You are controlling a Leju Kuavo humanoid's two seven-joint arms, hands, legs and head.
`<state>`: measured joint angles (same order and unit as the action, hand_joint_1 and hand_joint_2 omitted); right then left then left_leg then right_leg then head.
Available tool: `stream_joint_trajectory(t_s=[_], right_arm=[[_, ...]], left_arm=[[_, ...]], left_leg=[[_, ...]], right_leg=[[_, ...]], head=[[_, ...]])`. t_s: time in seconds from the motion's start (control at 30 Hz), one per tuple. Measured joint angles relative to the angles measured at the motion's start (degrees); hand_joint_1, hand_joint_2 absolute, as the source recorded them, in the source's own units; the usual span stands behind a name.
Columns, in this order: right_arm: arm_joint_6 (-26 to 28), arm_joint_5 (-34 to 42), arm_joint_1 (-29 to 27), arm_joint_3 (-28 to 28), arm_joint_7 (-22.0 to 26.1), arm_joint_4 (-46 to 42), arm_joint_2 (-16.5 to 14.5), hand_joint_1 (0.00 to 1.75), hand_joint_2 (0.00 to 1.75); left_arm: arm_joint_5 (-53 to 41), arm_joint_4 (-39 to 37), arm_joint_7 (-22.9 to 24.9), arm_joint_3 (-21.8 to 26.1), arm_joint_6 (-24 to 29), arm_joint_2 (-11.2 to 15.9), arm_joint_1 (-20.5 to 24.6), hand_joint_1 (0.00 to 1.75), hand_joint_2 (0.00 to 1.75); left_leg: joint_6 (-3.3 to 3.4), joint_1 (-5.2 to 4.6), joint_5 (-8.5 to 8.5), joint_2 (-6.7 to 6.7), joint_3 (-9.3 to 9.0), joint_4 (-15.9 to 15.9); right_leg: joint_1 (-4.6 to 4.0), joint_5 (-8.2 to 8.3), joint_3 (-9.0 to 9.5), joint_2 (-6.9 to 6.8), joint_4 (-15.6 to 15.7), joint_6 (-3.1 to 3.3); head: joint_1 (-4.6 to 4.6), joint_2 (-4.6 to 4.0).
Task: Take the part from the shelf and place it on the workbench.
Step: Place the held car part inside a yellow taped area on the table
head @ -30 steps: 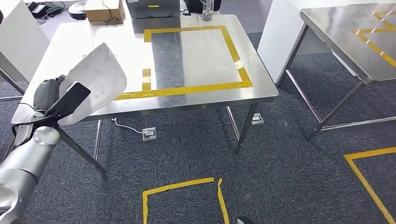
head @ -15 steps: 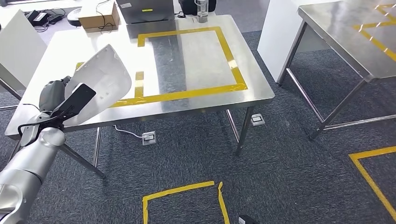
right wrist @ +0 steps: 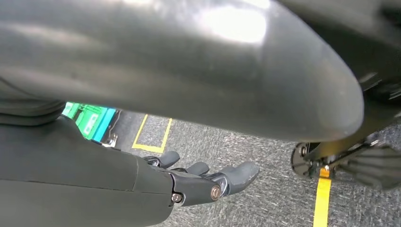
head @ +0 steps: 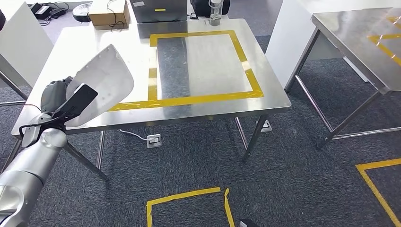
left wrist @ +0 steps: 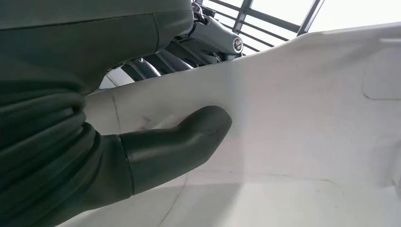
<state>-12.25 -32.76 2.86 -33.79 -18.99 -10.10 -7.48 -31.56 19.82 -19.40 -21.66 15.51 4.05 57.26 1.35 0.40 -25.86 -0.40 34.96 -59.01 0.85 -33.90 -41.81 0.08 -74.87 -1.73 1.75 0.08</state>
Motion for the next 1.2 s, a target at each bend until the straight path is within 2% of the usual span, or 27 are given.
stream_joint_trajectory(t_s=[0.03,0.07,0.13,0.17,0.2,0.23,0.33,0.37,0.4,0.47,0.5,0.53,0.57,0.63,0.67,0.7,0.73,0.83,0.87,0.93,1.0,1.03,1.07,1.13,1.17,1.2], right_arm=[[0.0,0.0,-0.1,0.0,0.0,0.0,0.0,0.0,0.0],[0.0,0.0,-0.1,0.0,0.0,0.0,0.0,0.0,0.0],[0.0,0.0,-0.1,0.0,0.0,0.0,0.0,0.0,0.0],[0.0,0.1,-0.1,0.0,0.1,0.0,0.0,0.0,0.0],[0.0,0.1,-0.1,0.0,0.2,0.0,0.0,0.0,0.0],[0.0,0.2,-0.1,0.0,0.3,0.0,0.0,0.0,0.0],[0.0,0.2,-0.2,0.0,0.0,0.0,0.0,0.0,0.0],[0.0,0.1,-0.2,0.0,-0.2,0.0,0.0,0.0,0.0],[0.0,0.1,-0.1,0.0,-0.4,0.0,0.0,0.0,0.0],[0.0,0.0,0.0,-0.1,-0.5,0.0,0.0,0.0,0.0],[0.0,0.0,-0.1,-0.2,-0.5,0.0,0.0,0.0,0.0],[0.0,0.0,-0.1,-0.2,-0.5,0.0,0.0,0.0,0.0],[0.0,-0.1,-0.2,-0.3,-0.5,0.0,0.0,0.0,0.0],[0.0,-0.1,-0.3,-0.3,-0.5,0.0,0.0,0.0,0.0],[0.0,-0.1,-0.2,-0.3,-0.5,0.0,0.0,0.0,0.0],[0.0,-0.1,-0.2,-0.3,-0.4,0.0,0.0,0.0,0.0],[0.0,-0.1,-0.1,-0.4,-0.3,0.0,0.0,0.0,0.0],[0.0,-0.1,-0.1,-0.4,-0.2,0.0,0.0,0.0,0.0],[0.0,-0.1,-0.1,-0.4,-0.3,0.0,0.0,0.0,0.0],[0.0,0.0,0.0,-0.4,-0.4,0.0,0.0,0.0,0.0],[0.0,0.0,0.0,-0.4,-0.4,0.0,0.0,0.0,0.0],[0.0,0.0,-0.1,-0.4,-0.4,0.0,0.0,0.0,0.0],[0.0,0.0,-0.2,-0.4,-0.4,0.0,0.0,0.0,0.0],[0.0,0.0,-0.2,-0.4,-0.4,0.0,0.0,0.0,0.0],[0.0,0.0,-0.2,-0.4,-0.4,0.0,0.0,0.0,0.0],[0.0,0.0,-0.2,-0.4,-0.3,0.0,0.0,0.0,0.0]], left_arm=[[0.0,0.0,0.0,0.0,0.0,0.0,-0.1,1.75,1.75],[0.0,0.0,0.0,0.0,0.0,-0.1,-0.2,1.75,1.75],[0.0,0.0,0.0,0.0,0.0,-0.1,-0.2,1.75,1.75],[0.0,0.0,0.0,0.0,0.0,-0.1,-0.2,1.75,1.75],[0.0,0.1,0.0,0.0,0.0,-0.1,-0.1,1.75,1.75],[0.0,0.0,0.0,0.0,0.0,-0.1,-0.1,1.75,1.75],[0.0,0.2,0.0,0.0,-0.1,0.0,-0.1,1.75,1.75],[0.0,0.2,0.0,0.0,-0.1,0.0,0.0,1.75,1.75],[0.0,0.3,-0.1,0.0,-0.1,0.0,0.0,1.75,1.75],[0.0,0.2,-0.1,0.0,-0.1,0.1,0.0,1.75,1.75],[0.0,0.1,-0.1,0.0,-0.1,0.1,-0.1,1.75,1.75],[0.0,0.0,-0.1,0.0,-0.1,0.1,-0.3,1.75,1.75],[0.0,0.0,-0.1,0.0,-0.1,0.1,-0.5,1.75,1.75],[0.0,0.0,-0.1,0.0,-0.1,0.2,-0.5,1.75,1.75],[0.0,0.1,-0.1,0.0,-0.1,0.3,-0.4,1.75,1.75],[0.0,0.1,-0.2,0.0,-0.1,0.3,-0.2,1.75,1.75],[0.0,0.1,-0.2,0.0,-0.1,0.3,-0.1,1.75,1.75],[0.0,0.2,-0.2,0.0,-0.1,0.4,-0.1,1.75,1.75],[0.0,0.2,-0.2,0.0,-0.1,0.5,0.0,1.75,1.75],[0.0,0.3,-0.3,0.0,-0.1,0.5,0.1,1.75,1.75],[0.0,0.3,-0.3,0.0,-0.3,0.4,-0.1,1.75,1.75],[0.0,0.3,-0.3,0.0,-0.4,0.4,-0.2,1.75,1.75],[-0.1,0.3,-0.3,0.0,-0.5,0.4,-0.4,1.75,1.75],[-0.2,0.3,-0.3,0.0,-0.6,0.4,-0.4,1.75,1.75],[-0.2,0.4,-0.3,0.0,-0.6,0.4,-0.3,1.75,1.75],[-0.2,0.4,-0.3,0.0,-0.6,0.4,-0.2,1.75,1.75]], left_leg=[[-0.04,-0.03,-0.27,-0.04,-0.3,0.0],[-0.14,-0.04,-0.58,-0.08,-0.69,-0.1],[-0.54,-0.08,-1.29,-0.11,-1.46,-0.1],[-0.83,-0.18,-1.61,-0.16,-1.63,-0.2],[-1.15,-0.26,-1.8,-0.2,-1.67,-0.2],[-1.49,-0.34,-1.9,-0.26,-1.64,-0.2],[-2.56,-0.2,-2.35,-0.25,-1.75,-0.3],[-2.85,-0.14,-2.95,-0.16,-1.24,-1.6],[-3.06,-0.08,-3.9,-0.07,-0.05,-4.0],[-3.29,-0.06,-6.18,0.01,4.26,-11.3],[-3.33,-0.05,-6.64,0.01,6.38,-14.3],[-3.31,-0.05,-6.12,0.02,7.76,-15.7],[-3.2,-0.06,-4.52,0.02,8.0,-14.8],[-2.77,-0.11,0.35,0.04,5.67,-7.9],[-2.5,-0.24,1.98,0.04,4.04,-4.2],[-2.23,-0.37,2.81,0.04,2.85,-1.5],[-1.97,-0.49,2.88,0.02,2.2,-0.1],[-1.14,-0.43,2.4,-0.13,1.67,0.6],[-0.81,-0.31,2.34,-0.13,1.39,0.9],[-0.29,-0.18,2.13,-0.1,0.91,1.2],[-0.03,-0.21,1.72,-0.09,0.64,1.1],[-0.02,-0.22,1.46,-0.1,0.47,1.0],[-0.12,-0.18,1.15,-0.13,0.24,0.9],[-0.5,-0.08,0.34,-0.17,-0.32,0.4],[-0.82,-0.14,-0.1,-0.21,-0.48,0.1],[-1.17,-0.22,-0.45,-0.26,-0.57,-0.1]], right_leg=[[0.0,0.97,-0.9,0.0,-0.4,0.0],[0.01,3.01,-0.62,-0.01,1.5,0.07],[0.04,7.77,2.22,-0.04,9.1,0.37],[-0.03,9.03,3.61,-0.03,12.5,0.61],[-0.12,9.46,4.46,-0.01,14.5,0.86],[-0.24,9.15,4.79,0.01,15.2,1.17],[-0.23,8.82,5.51,0.0,15.8,2.26],[-0.15,8.7,5.94,-0.01,16.0,2.67],[-0.07,8.54,6.38,-0.02,16.2,3.02],[-0.13,8.04,7.01,0.0,16.2,3.48],[-0.15,7.78,7.33,0.02,16.2,3.55],[-0.17,7.47,7.69,0.05,16.2,3.55],[-0.18,7.16,8.11,0.09,16.2,3.49],[-0.2,6.45,9.03,0.12,16.1,3.24],[-0.31,6.07,9.33,0.16,16.0,2.99],[-0.38,5.78,9.47,0.17,16.0,2.72],[-0.43,5.55,9.51,0.19,16.0,2.4],[-0.42,5.0,9.57,0.16,16.0,1.45],[-0.41,4.39,9.13,0.16,14.9,1.15],[-0.3,2.04,6.09,0.16,9.2,0.66],[-0.21,0.03,1.39,0.14,1.8,0.27],[-0.17,0.3,-0.16,0.14,0.2,0.14],[-0.1,1.74,-0.63,0.14,0.7,0.04],[0.14,6.6,1.44,0.05,7.5,-0.04],[0.12,8.26,2.99,0.01,11.2,0.05],[0.12,9.13,4.14,-0.01,13.8,0.34]], head=[[0.02,0.01],[0.04,0.0],[0.06,0.0],[0.07,-0.01],[0.04,0.0],[0.02,-0.01],[-0.06,0.0],[-0.14,-0.01],[-0.24,-0.01],[-0.33,-0.01],[-0.32,0.0],[-0.32,0.0],[-0.34,0.0],[-0.34,0.0],[-0.35,0.0],[-0.32,0.0],[-0.32,-0.01],[-0.22,-0.01],[-0.17,0.0],[-0.07,0.0],[-0.01,0.0],[-0.01,-0.01],[0.0,-0.01],[0.0,-0.01],[0.01,-0.01],[-0.02,0.0]])
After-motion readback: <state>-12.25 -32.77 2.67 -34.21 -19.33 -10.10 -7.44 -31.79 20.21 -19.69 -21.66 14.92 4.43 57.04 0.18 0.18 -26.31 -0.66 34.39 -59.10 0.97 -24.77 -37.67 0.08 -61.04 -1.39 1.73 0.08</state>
